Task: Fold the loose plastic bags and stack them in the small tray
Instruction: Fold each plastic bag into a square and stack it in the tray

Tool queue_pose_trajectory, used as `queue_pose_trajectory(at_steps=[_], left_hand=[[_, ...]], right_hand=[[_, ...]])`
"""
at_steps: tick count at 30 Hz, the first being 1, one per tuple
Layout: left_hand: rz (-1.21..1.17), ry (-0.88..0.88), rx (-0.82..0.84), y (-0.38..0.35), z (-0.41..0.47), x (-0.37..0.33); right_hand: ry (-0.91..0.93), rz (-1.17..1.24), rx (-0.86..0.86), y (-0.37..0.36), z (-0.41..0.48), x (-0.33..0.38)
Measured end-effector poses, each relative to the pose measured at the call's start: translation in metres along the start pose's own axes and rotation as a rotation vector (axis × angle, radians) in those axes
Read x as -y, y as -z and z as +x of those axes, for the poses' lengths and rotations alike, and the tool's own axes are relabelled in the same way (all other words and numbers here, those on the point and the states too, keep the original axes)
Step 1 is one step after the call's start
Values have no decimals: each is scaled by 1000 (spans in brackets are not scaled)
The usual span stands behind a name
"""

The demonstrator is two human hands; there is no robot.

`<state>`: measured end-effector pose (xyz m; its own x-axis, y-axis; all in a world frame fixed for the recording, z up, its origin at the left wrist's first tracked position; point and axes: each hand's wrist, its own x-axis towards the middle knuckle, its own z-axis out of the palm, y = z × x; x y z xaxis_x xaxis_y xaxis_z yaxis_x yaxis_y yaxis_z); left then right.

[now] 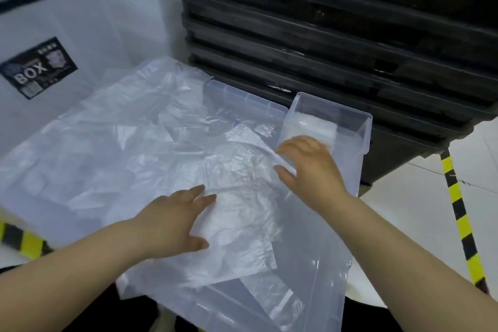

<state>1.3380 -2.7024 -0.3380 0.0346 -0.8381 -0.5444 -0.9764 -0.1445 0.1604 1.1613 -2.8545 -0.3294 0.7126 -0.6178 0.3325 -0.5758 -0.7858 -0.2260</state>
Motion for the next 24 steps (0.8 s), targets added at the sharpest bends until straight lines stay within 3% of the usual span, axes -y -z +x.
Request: queue_pose_trajectory(at_steps=[4, 6, 17, 24], left_hand=[[54, 87, 12, -22, -19, 18], [13, 93, -54, -27, -16, 20], [-28, 63, -210, -31, -8, 26], [-20, 1, -354, -32, -10, 23]], right_hand=[[-25, 119, 486, -22, -17, 45], [-126, 166, 596, -30, -25, 57], [-667, 411, 489, -36, -35, 65], [-618, 307, 428, -40, -35, 65]])
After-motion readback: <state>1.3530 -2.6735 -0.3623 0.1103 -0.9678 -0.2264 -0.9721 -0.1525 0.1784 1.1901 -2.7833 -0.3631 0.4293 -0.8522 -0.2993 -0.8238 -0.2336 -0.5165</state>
